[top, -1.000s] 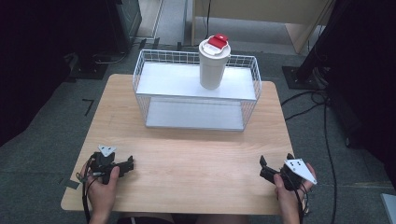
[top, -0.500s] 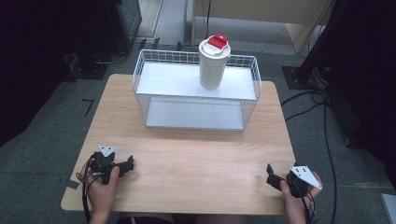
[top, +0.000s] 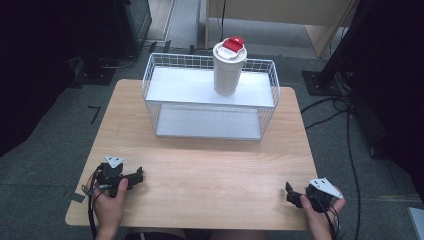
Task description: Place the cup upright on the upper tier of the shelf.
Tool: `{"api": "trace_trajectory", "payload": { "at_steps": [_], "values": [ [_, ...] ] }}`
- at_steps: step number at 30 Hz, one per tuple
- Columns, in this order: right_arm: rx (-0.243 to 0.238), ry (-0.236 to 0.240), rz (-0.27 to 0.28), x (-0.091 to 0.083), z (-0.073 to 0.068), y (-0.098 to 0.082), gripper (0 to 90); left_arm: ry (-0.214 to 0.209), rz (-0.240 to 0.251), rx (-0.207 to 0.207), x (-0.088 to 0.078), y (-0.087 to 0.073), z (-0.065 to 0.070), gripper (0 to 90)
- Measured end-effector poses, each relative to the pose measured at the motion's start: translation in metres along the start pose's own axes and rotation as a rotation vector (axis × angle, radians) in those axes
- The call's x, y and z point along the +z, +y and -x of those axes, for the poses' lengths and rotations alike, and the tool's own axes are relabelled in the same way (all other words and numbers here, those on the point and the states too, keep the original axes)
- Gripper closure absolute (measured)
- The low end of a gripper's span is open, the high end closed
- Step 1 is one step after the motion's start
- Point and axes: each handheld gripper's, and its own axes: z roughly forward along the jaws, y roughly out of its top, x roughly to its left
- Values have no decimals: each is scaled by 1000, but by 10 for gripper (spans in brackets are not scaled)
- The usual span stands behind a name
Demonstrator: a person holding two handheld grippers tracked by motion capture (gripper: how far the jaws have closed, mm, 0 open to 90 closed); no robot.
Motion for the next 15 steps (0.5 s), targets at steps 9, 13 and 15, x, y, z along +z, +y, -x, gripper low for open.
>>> {"api": "trace_trajectory", "payload": {
  "at_steps": [9, 13, 15],
  "values": [
    [-19, 63, -116, 6, -3, 0, 0, 0, 0, 0, 0, 0, 0, 0],
    [-16, 65, -119, 6, -3, 0, 0, 0, 0, 0, 0, 0, 0, 0],
    [-16, 65, -118, 6, -3, 0, 0, 0, 0, 0, 0, 0, 0, 0]
  ]
}}
